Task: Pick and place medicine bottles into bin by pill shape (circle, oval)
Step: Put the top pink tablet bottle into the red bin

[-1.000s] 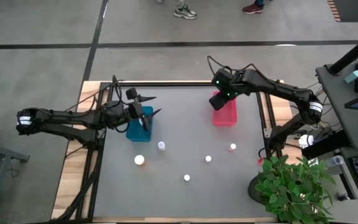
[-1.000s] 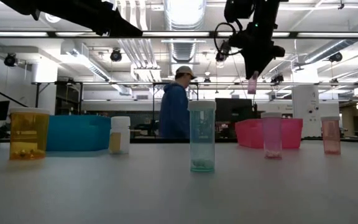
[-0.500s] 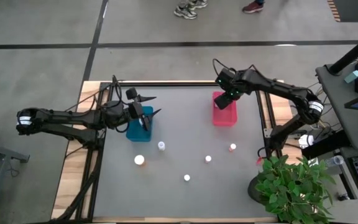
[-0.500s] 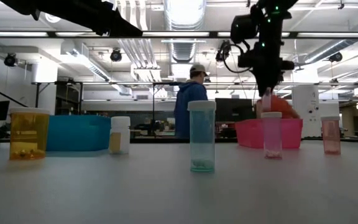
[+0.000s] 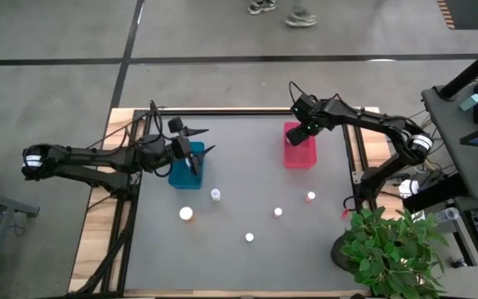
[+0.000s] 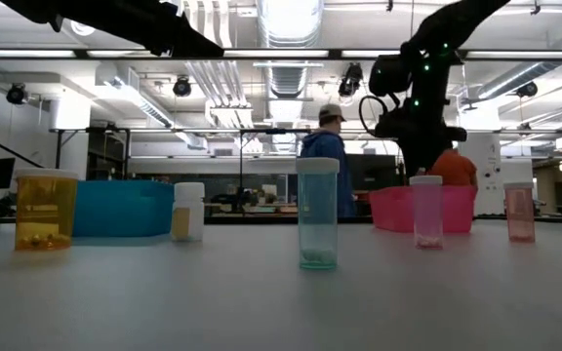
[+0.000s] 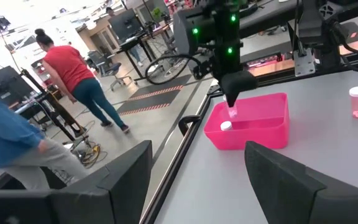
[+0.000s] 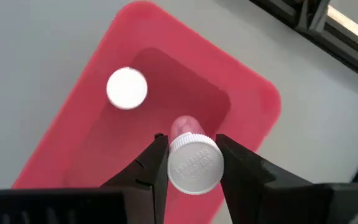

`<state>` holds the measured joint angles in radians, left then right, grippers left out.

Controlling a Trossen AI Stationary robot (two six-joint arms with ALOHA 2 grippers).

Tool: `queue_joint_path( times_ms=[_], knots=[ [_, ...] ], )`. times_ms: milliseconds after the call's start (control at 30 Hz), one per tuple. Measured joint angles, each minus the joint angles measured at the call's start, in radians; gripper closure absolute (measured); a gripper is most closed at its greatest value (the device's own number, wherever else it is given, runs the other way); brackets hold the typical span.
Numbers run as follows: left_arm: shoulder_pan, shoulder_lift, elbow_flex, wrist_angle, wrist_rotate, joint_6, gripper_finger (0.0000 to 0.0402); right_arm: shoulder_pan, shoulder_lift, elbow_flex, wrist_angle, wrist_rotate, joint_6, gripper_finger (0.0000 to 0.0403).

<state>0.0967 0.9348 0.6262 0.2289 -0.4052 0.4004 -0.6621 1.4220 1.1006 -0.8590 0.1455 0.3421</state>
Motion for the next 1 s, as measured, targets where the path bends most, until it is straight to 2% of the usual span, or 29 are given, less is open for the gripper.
queue_joint_path(
  times_ms=[533, 1000],
  knots=[
    [0.0, 0.0, 0.0, 0.002, 0.0, 0.0, 0.0164, -0.026, 0.0, -0.159, 0.195, -0.026, 0.005, 0.0296],
    [0.0, 0.0, 0.0, 0.002, 0.0, 0.0, 0.0164, -0.026, 0.001, -0.185, 0.273, -0.003, 0.013, 0.0296]
  ],
)
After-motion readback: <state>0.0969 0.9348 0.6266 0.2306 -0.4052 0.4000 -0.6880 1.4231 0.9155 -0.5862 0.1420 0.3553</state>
